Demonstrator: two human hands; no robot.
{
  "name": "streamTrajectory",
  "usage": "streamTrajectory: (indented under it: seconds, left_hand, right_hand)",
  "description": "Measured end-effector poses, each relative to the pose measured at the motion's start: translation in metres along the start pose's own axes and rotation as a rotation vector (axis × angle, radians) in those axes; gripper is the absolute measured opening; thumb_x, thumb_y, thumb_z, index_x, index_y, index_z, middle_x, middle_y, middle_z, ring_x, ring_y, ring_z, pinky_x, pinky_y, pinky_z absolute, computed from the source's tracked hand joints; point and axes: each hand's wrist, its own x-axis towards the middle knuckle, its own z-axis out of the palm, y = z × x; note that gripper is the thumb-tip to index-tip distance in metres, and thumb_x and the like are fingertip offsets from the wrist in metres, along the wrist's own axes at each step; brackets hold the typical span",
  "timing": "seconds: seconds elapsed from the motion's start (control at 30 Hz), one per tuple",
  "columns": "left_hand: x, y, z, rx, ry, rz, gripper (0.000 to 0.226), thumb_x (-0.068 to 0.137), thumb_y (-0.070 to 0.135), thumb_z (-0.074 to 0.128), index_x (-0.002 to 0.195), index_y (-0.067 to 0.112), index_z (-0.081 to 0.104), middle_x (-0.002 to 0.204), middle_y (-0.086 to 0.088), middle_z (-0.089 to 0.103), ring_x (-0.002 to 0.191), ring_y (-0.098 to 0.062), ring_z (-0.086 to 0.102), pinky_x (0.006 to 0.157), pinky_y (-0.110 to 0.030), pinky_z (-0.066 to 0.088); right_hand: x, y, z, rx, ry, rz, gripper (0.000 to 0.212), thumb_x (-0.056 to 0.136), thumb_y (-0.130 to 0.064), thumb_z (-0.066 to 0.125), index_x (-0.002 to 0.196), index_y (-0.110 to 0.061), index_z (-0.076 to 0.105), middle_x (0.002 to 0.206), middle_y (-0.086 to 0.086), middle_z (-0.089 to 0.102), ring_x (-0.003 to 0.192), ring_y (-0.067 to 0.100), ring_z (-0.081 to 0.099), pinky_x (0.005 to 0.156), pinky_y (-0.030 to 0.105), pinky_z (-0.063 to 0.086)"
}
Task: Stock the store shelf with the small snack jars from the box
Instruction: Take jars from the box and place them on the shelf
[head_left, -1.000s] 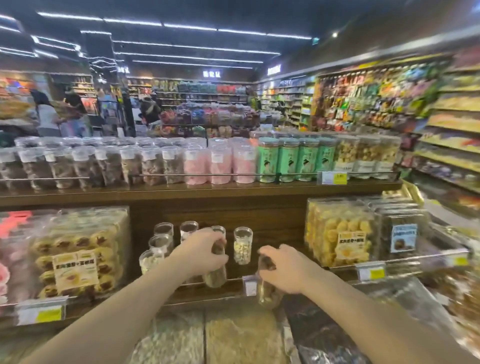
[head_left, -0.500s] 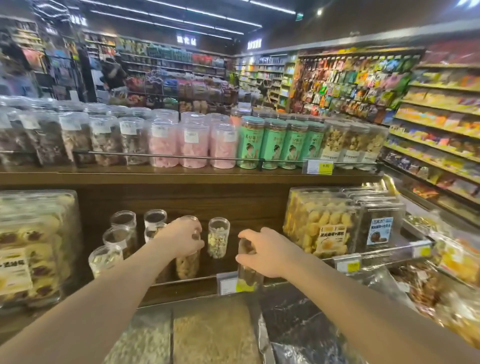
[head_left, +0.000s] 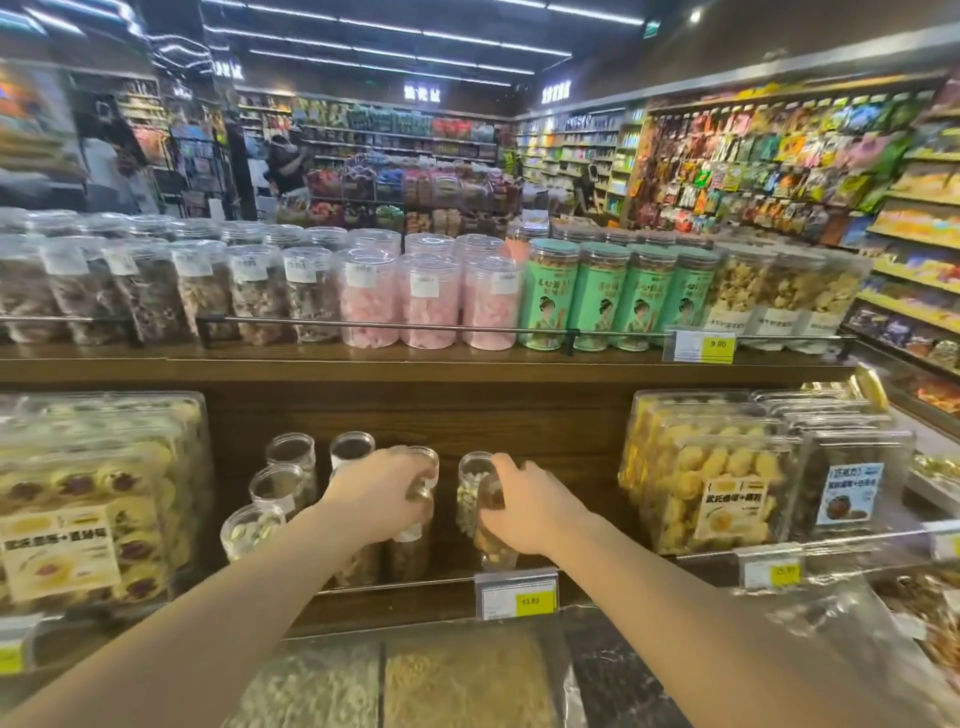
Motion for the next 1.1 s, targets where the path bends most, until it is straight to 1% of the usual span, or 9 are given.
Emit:
streamTrajectory:
  seconds: [0.13, 0.23, 0.33, 0.43, 0.5, 0.63, 0.83, 0.93, 1.1]
  left_hand:
    - [-0.016, -0.011, -0.017, -0.023, 0.006, -0.019, 0.037, 0.095, 0.044, 0.063, 0.131, 0.037, 0.059, 0.127, 0.013, 0.059, 0.105, -0.009, 0.062, 0.087, -0.03, 0.056]
    - [-0.029, -0.017, -0.024, -0.043, 0.045, -0.04, 0.033, 0.096, 0.044, 0.063, 0.128, 0.038, 0.061, 0.123, 0.015, 0.062, 0.101, -0.005, 0.063, 0.078, -0.021, 0.051]
    - [-0.042, -0.018, -0.029, -0.024, 0.074, -0.061, 0.032, 0.097, 0.044, 0.06, 0.128, 0.037, 0.062, 0.122, 0.015, 0.061, 0.101, -0.005, 0.062, 0.073, -0.022, 0.045]
    - [-0.053, -0.019, -0.033, -0.019, 0.069, -0.07, 0.035, 0.097, 0.045, 0.058, 0.13, 0.035, 0.062, 0.123, 0.013, 0.061, 0.1, -0.007, 0.062, 0.075, -0.025, 0.046]
    - [-0.059, -0.02, -0.035, -0.018, 0.065, -0.081, 0.037, 0.096, 0.046, 0.058, 0.131, 0.035, 0.061, 0.125, 0.014, 0.06, 0.096, -0.007, 0.06, 0.075, -0.025, 0.046]
    - [-0.066, -0.016, -0.037, -0.012, 0.062, -0.073, 0.035, 0.096, 0.045, 0.059, 0.13, 0.037, 0.061, 0.124, 0.014, 0.061, 0.097, -0.006, 0.061, 0.07, -0.023, 0.041]
    - [-0.08, -0.002, -0.038, -0.03, 0.072, -0.031, 0.03, 0.094, 0.046, 0.061, 0.123, 0.039, 0.062, 0.12, 0.015, 0.062, 0.101, -0.006, 0.061, 0.069, -0.022, 0.041]
    - [-0.092, -0.002, -0.038, -0.041, 0.042, -0.027, 0.027, 0.092, 0.049, 0.064, 0.117, 0.043, 0.063, 0.116, 0.016, 0.064, 0.098, -0.006, 0.063, 0.069, -0.024, 0.046]
    - [-0.121, -0.008, -0.042, 0.008, -0.003, -0.067, 0.036, 0.09, 0.055, 0.062, 0.123, 0.042, 0.061, 0.121, 0.016, 0.06, 0.101, -0.009, 0.061, 0.084, -0.037, 0.056]
  right_hand:
    - [0.016, -0.012, 0.011, 0.028, -0.023, 0.017, 0.074, 0.097, -0.03, 0.063, 0.158, -0.021, 0.022, 0.139, 0.014, 0.051, 0.119, 0.029, 0.056, 0.095, 0.038, 0.054]
    - [0.028, -0.022, 0.021, 0.034, -0.052, 0.064, 0.074, 0.094, -0.047, 0.064, 0.155, -0.026, 0.028, 0.133, 0.011, 0.055, 0.11, 0.028, 0.059, 0.082, 0.035, 0.054]
    - [0.032, -0.031, 0.026, 0.022, -0.11, 0.059, 0.07, 0.097, -0.045, 0.061, 0.155, -0.026, 0.026, 0.128, 0.008, 0.055, 0.098, 0.024, 0.057, 0.063, 0.028, 0.044]
    - [0.028, -0.034, 0.023, -0.03, -0.147, 0.027, 0.063, 0.099, -0.039, 0.06, 0.153, -0.024, 0.032, 0.135, 0.008, 0.053, 0.106, 0.025, 0.059, 0.074, 0.03, 0.046]
    - [0.021, -0.033, 0.016, -0.07, -0.105, 0.002, 0.05, 0.1, -0.035, 0.06, 0.145, -0.022, 0.043, 0.131, 0.008, 0.056, 0.106, 0.025, 0.061, 0.079, 0.032, 0.05]
    - [-0.002, -0.031, -0.006, -0.128, 0.015, -0.047, 0.051, 0.097, -0.014, 0.065, 0.145, -0.019, 0.047, 0.135, 0.009, 0.055, 0.112, 0.025, 0.061, 0.089, 0.032, 0.055]
    - [-0.037, -0.027, -0.03, -0.148, 0.076, -0.056, 0.049, 0.099, -0.029, 0.061, 0.146, -0.026, 0.048, 0.136, 0.006, 0.056, 0.11, 0.024, 0.062, 0.09, 0.035, 0.057]
    - [-0.055, -0.027, -0.031, -0.174, 0.083, -0.04, 0.042, 0.099, -0.037, 0.06, 0.138, -0.027, 0.054, 0.127, 0.003, 0.063, 0.105, 0.022, 0.064, 0.087, 0.036, 0.058]
    - [-0.079, -0.038, -0.021, -0.185, 0.058, -0.025, 0.034, 0.099, -0.043, 0.057, 0.128, -0.025, 0.061, 0.115, 0.001, 0.067, 0.099, 0.019, 0.066, 0.087, 0.037, 0.059]
